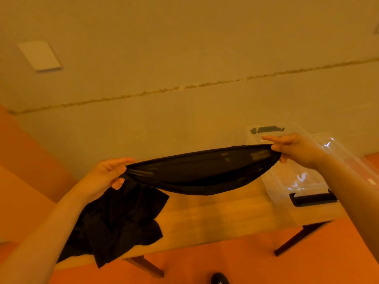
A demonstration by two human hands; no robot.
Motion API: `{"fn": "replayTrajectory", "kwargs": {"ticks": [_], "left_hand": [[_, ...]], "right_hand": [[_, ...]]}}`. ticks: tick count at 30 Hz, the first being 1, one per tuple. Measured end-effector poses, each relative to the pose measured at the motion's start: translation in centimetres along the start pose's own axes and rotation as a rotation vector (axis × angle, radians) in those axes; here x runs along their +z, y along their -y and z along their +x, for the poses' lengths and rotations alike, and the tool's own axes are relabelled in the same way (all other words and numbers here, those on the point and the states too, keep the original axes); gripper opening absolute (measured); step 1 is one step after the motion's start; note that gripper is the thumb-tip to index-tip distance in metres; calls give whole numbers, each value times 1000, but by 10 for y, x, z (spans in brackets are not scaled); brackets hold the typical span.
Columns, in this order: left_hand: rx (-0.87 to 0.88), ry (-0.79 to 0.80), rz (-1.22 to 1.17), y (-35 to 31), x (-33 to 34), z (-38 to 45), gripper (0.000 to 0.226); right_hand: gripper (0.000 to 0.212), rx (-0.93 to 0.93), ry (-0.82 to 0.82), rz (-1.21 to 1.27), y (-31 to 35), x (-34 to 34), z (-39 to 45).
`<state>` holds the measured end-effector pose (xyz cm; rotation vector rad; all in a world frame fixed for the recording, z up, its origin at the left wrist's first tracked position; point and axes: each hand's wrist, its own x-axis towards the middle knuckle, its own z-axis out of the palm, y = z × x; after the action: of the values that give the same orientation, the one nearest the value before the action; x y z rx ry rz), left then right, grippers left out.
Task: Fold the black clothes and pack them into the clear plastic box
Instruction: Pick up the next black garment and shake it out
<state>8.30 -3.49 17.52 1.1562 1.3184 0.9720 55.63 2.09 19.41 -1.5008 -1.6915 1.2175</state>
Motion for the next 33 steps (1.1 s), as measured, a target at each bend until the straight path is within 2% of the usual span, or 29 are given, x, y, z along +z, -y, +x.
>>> {"fn": "replayTrajectory", "kwargs": {"ticks": [2, 3, 4, 5, 6, 7, 8, 11, 13, 15, 18, 19, 23, 26, 29, 31, 33], "left_hand": [[-46, 57, -127, -8, -4, 0, 30], [-67, 64, -45, -12, -6, 1, 14], [-75, 80, 127, -16, -9, 3, 14], [-87, 110, 409, -18, -13, 6, 32], [-98, 159, 662, -24, -14, 8, 34], [-110, 203, 830, -29, -15, 9, 30], [-104, 231, 943, -34, -16, 10, 25], [-98, 309, 1089, -43, -22, 14, 13], [-94, 341, 1163, -46, -26, 19, 22], [-39, 306, 1208, -49, -25, 19, 21], [149, 146, 1109, -49, -24, 23, 11], [184, 89, 1057, -50, -26, 25, 11], [207, -70, 909, -57, -36, 39, 16], [163, -192, 553, -69, -36, 49, 15], [138, -248, 226, -82, -41, 61, 38], [139, -279, 240, -90, -42, 65, 37], [182, -308, 416, -101, -41, 65, 18]], "right_hand": [[57, 34, -3, 57, -1, -7, 2], [52, 57, -8, 28, -2, -10, 4], [28, 81, 12, -59, 5, -10, 3], [5, 92, 57, -117, 13, -9, 2], [27, 86, 89, -205, 11, -14, 7], [35, 94, 126, -303, 13, -16, 10], [33, 104, 172, -352, 16, -15, 12], [21, 115, 257, -483, 29, -13, 13], [26, 104, 268, -581, 32, -13, 18], [27, 87, 274, -664, 34, -10, 23], [18, 55, 272, -709, 38, -9, 30], [20, 33, 261, -706, 37, -12, 34], [26, -42, 211, -676, 46, -29, 49], [17, -85, 251, -735, 57, -29, 56], [20, -139, 255, -777, 62, -29, 65], [23, -168, 173, -677, 69, -37, 73], [21, -182, 67, -546, 75, -49, 83]]}}
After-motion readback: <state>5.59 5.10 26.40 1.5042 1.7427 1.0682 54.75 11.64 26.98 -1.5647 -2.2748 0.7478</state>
